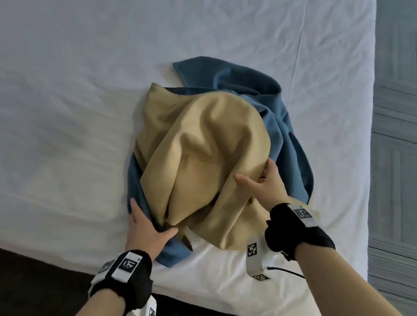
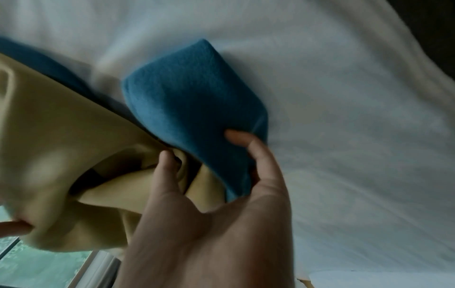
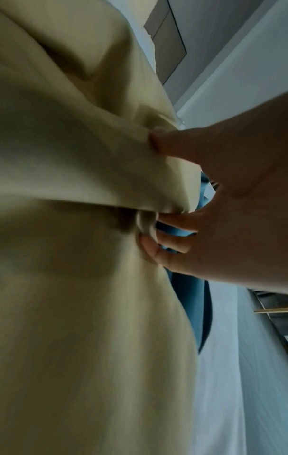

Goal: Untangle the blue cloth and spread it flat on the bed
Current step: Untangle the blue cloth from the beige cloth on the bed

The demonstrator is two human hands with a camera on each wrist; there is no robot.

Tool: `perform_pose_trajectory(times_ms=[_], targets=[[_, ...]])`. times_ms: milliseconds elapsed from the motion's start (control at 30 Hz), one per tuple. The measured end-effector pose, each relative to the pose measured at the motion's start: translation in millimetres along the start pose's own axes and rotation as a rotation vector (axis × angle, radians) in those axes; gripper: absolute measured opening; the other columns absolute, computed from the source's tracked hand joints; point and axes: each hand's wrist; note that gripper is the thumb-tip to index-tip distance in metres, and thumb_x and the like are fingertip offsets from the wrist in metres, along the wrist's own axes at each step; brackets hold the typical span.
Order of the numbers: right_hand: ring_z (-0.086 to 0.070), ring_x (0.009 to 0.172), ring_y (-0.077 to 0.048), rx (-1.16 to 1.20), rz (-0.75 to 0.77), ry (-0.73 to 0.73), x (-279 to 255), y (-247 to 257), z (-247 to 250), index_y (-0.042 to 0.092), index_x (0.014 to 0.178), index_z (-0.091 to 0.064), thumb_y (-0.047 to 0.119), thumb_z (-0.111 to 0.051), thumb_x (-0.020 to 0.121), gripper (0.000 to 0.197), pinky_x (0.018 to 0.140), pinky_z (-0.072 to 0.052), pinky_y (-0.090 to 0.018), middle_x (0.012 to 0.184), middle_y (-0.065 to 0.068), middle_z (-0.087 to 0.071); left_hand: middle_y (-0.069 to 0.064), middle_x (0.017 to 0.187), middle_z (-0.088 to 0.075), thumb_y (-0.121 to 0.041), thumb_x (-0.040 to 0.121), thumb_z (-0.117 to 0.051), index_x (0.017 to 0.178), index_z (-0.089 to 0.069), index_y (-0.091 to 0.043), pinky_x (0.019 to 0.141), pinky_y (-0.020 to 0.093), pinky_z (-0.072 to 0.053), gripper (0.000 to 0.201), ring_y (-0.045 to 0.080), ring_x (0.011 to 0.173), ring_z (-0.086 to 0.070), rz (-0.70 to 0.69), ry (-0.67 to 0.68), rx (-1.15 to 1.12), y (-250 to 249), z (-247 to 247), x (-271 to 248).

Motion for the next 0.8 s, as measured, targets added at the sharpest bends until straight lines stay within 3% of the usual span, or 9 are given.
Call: perform_pose_trajectory(times_ms=[67, 133, 167, 233, 333, 400, 533, 700, 800], targets=[[-0.055, 0.112, -0.014, -0.042, 0.048, 0.003, 2.4, -3.7, -7.2, 0.021, 0.136, -0.037, 0.032, -0.078, 0.070, 0.078, 0.090, -0.048, -0.030, 0.121, 0.006, -0.056, 0.019, 0.152, -0.021, -0.017, 0.068, -0.080, 0.149, 0.010, -0.015, 0.104, 0.048, -0.042, 0.120, 0.039, 0.128, -0.041, 0.039, -0.005, -0.068, 6.5, -7.4, 9.6], [-0.054, 0.101, -0.008, -0.077, 0.128, -0.034, -4.9, -5.3, -12.1, 0.024, 0.131, -0.041, 0.023, -0.073, 0.075, 0.064, 0.082, -0.042, -0.021, 0.108, 0.013, -0.056, 0.021, 0.139, -0.039, -0.010, 0.076, -0.072, 0.148, -0.001, -0.012, 0.063, 0.038, -0.059, 0.101, 0.036, 0.099, -0.054, 0.117, 0.030, -0.175, 11.3, -11.1, 16.0], [-0.052, 0.098, -0.005, -0.094, 0.186, -0.048, -11.3, -6.4, -12.6, 0.026, 0.130, -0.043, 0.018, -0.069, 0.077, 0.060, 0.081, -0.040, -0.017, 0.105, 0.017, -0.055, 0.021, 0.130, -0.046, -0.007, 0.081, -0.065, 0.147, -0.009, -0.013, 0.044, 0.031, -0.056, 0.086, 0.033, 0.085, -0.055, 0.159, 0.064, -0.244, 13.8, -11.9, 18.0], [-0.053, 0.099, -0.004, -0.192, 0.353, -0.033, -26.7, -7.6, -10.3, 0.027, 0.130, -0.047, 0.010, -0.061, 0.079, 0.056, 0.084, -0.041, -0.013, 0.108, 0.016, -0.059, 0.023, 0.113, -0.053, -0.003, 0.091, -0.048, 0.141, -0.025, -0.012, 0.036, 0.027, -0.052, 0.056, 0.031, 0.070, -0.057, 0.257, 0.114, -0.485, 12.4, -9.4, 23.6], [-0.060, 0.090, -0.021, -0.496, 0.533, 0.122, -51.9, -13.5, -2.4, 0.035, 0.127, -0.053, 0.012, -0.059, 0.080, 0.053, 0.080, -0.051, -0.035, 0.099, 0.002, -0.060, 0.025, 0.133, -0.048, -0.004, 0.098, -0.033, 0.140, -0.033, -0.008, 0.067, 0.041, -0.056, 0.042, 0.039, 0.097, -0.060, 0.361, 0.121, -0.844, -7.3, 3.6, 33.3], [-0.061, 0.078, -0.021, -0.660, 0.641, 0.246, -68.8, -20.5, 4.7, 0.038, 0.125, -0.056, 0.020, -0.063, 0.081, 0.048, 0.069, -0.053, -0.034, 0.093, 0.002, -0.057, 0.019, 0.143, -0.041, -0.010, 0.101, -0.027, 0.142, -0.031, -0.016, 0.092, 0.047, -0.045, 0.042, 0.040, 0.123, -0.047, 0.325, 0.125, -0.950, -36.6, 17.2, 38.6], [-0.060, 0.062, -0.011, -0.922, 0.867, 0.281, -88.6, -30.0, 16.8, 0.038, 0.111, -0.067, 0.030, -0.079, 0.065, 0.048, 0.058, -0.048, -0.018, 0.076, 0.006, -0.060, 0.006, 0.098, -0.059, -0.016, 0.099, -0.034, 0.136, -0.043, -0.023, 0.076, 0.032, -0.045, 0.038, 0.023, 0.090, -0.058, 0.071, 0.117, -1.013, -117.5, 48.2, 43.8], [-0.061, 0.063, -0.012, -1.024, 0.964, 0.221, -85.3, -25.7, 12.2, 0.037, 0.112, -0.066, 0.034, -0.080, 0.062, 0.052, 0.059, -0.051, -0.019, 0.073, 0.006, -0.060, 0.008, 0.144, -0.045, -0.009, 0.097, -0.035, 0.138, -0.039, -0.025, 0.098, 0.036, -0.038, 0.044, 0.020, 0.128, -0.044, -0.310, 0.139, -0.784, -193.0, 74.3, 52.4], [-0.063, 0.075, -0.016, -1.050, 0.867, 0.330, -89.6, -21.3, -0.7, 0.035, 0.129, -0.052, 0.045, -0.062, 0.077, 0.054, 0.063, -0.051, -0.024, 0.085, 0.003, -0.060, -0.005, 0.157, -0.019, -0.046, 0.082, -0.059, 0.147, -0.010, -0.038, 0.111, 0.046, -0.029, 0.083, 0.017, 0.140, -0.029, -0.362, 0.183, -0.355, -189.1, 66.4, 47.2]])
Point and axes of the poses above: each hand's wrist, its own x-axis towards the middle knuckle, its own z-axis out of the back of the hand, y = z × x
